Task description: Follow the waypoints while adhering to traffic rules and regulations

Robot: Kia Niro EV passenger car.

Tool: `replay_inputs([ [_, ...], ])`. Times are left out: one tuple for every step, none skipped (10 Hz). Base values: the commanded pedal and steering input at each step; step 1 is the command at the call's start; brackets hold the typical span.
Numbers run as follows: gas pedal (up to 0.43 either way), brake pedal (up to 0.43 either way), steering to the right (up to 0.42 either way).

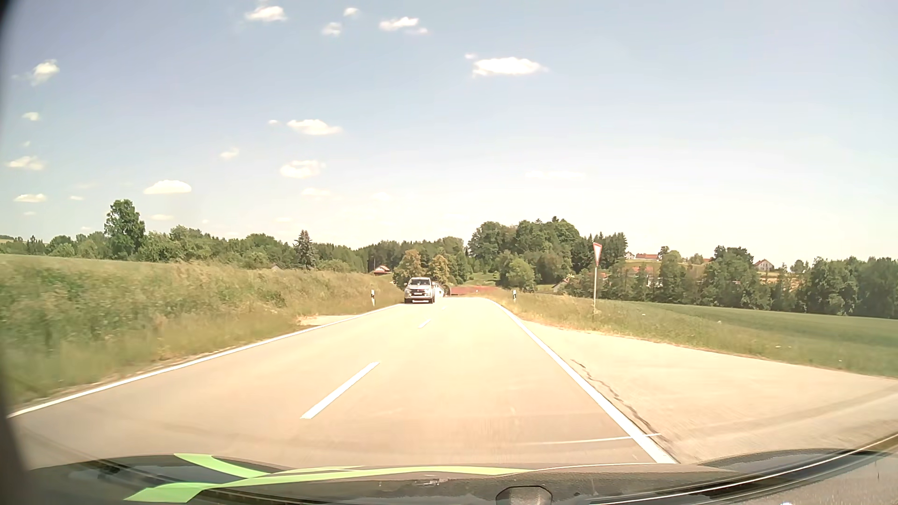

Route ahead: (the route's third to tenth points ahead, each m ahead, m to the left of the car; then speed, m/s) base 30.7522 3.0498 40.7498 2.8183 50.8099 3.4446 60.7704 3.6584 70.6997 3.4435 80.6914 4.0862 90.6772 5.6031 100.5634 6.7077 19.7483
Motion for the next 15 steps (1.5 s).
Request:
replay_inputs([
  [0.087, 0.000, 0.000],
  [0.087, 0.000, 0.000],
  [0.087, 0.000, 0.000],
  [0.087, 0.000, 0.000],
  [0.087, 0.000, -0.001],
  [0.087, 0.000, -0.002],
  [0.087, 0.000, -0.003],
  [0.098, 0.000, -0.003],
  [0.110, 0.000, -0.004],
  [0.118, 0.000, -0.004],
  [0.130, 0.000, -0.006],
  [0.138, 0.000, -0.007],
  [0.150, 0.000, -0.007],
  [0.157, 0.000, -0.006],
  [0.157, 0.000, -0.007],
])
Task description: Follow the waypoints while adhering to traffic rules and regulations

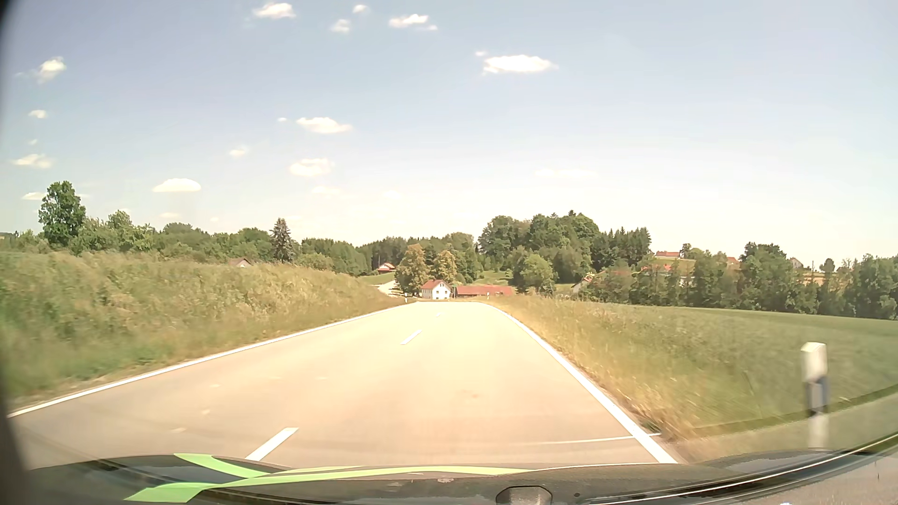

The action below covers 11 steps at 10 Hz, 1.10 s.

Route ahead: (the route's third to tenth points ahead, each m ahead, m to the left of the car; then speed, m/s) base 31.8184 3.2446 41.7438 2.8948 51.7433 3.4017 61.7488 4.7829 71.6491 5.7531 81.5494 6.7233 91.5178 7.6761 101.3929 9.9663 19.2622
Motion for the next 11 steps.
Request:
replay_inputs([
  [0.169, 0.000, -0.007],
  [0.177, 0.000, -0.007],
  [0.189, 0.000, -0.006],
  [0.189, 0.000, -0.007],
  [0.189, 0.000, -0.007],
  [0.189, 0.000, -0.007],
  [0.189, 0.000, -0.006],
  [0.189, 0.000, -0.007],
  [0.189, 0.000, -0.007],
  [0.189, 0.000, -0.007],
  [0.189, 0.000, -0.006],
])
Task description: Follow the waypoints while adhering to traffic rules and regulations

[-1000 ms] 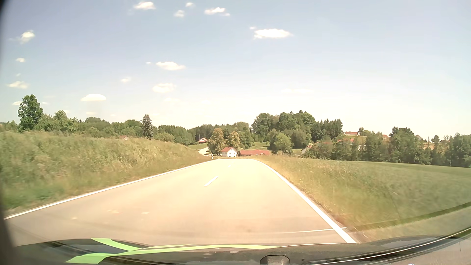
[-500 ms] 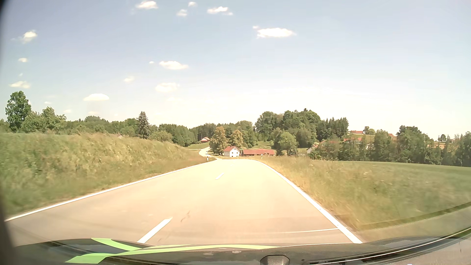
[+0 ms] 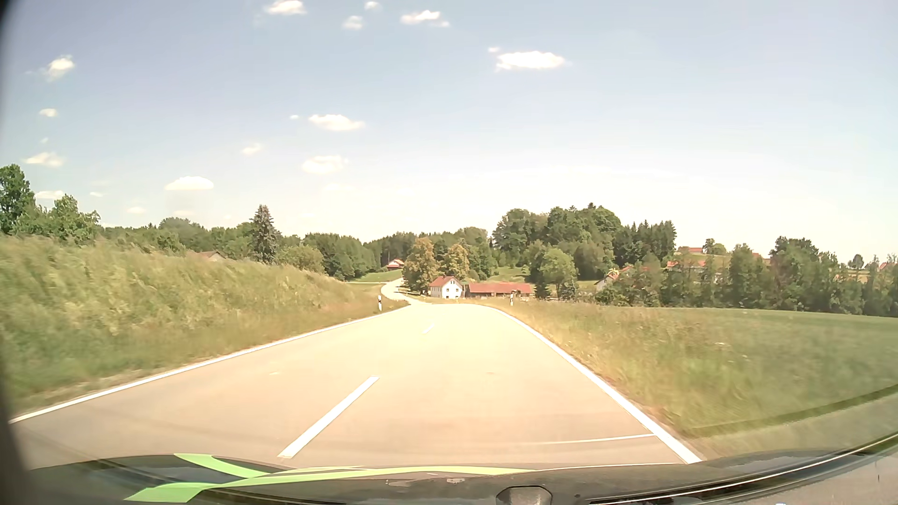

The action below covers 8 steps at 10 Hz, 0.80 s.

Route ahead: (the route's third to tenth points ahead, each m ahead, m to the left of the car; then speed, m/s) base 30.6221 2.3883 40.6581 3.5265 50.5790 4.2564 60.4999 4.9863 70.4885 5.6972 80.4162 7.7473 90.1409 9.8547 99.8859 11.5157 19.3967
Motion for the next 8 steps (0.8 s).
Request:
replay_inputs([
  [0.189, 0.000, -0.006],
  [0.169, 0.000, -0.006],
  [0.138, 0.000, -0.006],
  [0.138, 0.000, -0.006],
  [0.138, 0.000, -0.006],
  [0.150, 0.000, -0.006],
  [0.150, 0.000, -0.006],
  [0.150, 0.000, -0.006],
])
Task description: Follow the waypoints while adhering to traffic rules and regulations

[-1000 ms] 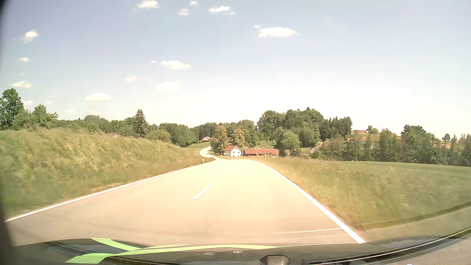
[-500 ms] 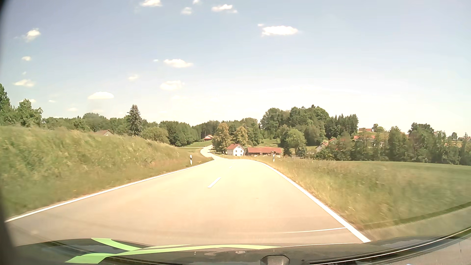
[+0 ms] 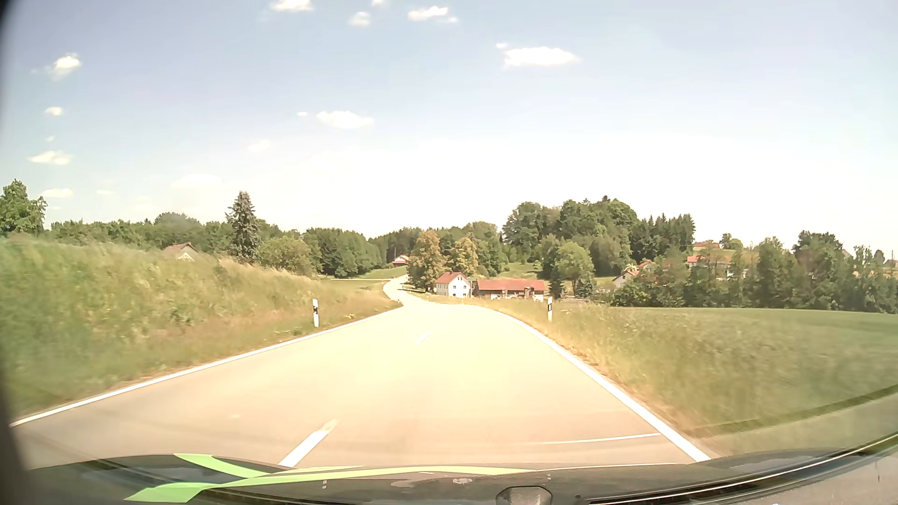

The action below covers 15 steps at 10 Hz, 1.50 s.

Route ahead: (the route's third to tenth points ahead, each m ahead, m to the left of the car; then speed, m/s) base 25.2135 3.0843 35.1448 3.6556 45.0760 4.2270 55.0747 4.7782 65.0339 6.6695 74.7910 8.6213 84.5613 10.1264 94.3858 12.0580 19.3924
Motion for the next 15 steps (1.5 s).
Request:
replay_inputs([
  [0.150, 0.000, -0.006],
  [0.150, 0.000, -0.006],
  [0.150, 0.000, -0.006],
  [0.150, 0.000, -0.006],
  [0.157, 0.000, -0.006],
  [0.157, 0.000, -0.006],
  [0.169, 0.000, -0.008],
  [0.169, 0.000, -0.008],
  [0.169, 0.000, -0.009],
  [0.169, 0.000, -0.010],
  [0.169, 0.000, -0.011],
  [0.169, 0.000, -0.011],
  [0.169, 0.000, -0.011],
  [0.177, 0.000, -0.011],
  [0.177, 0.000, -0.011],
])
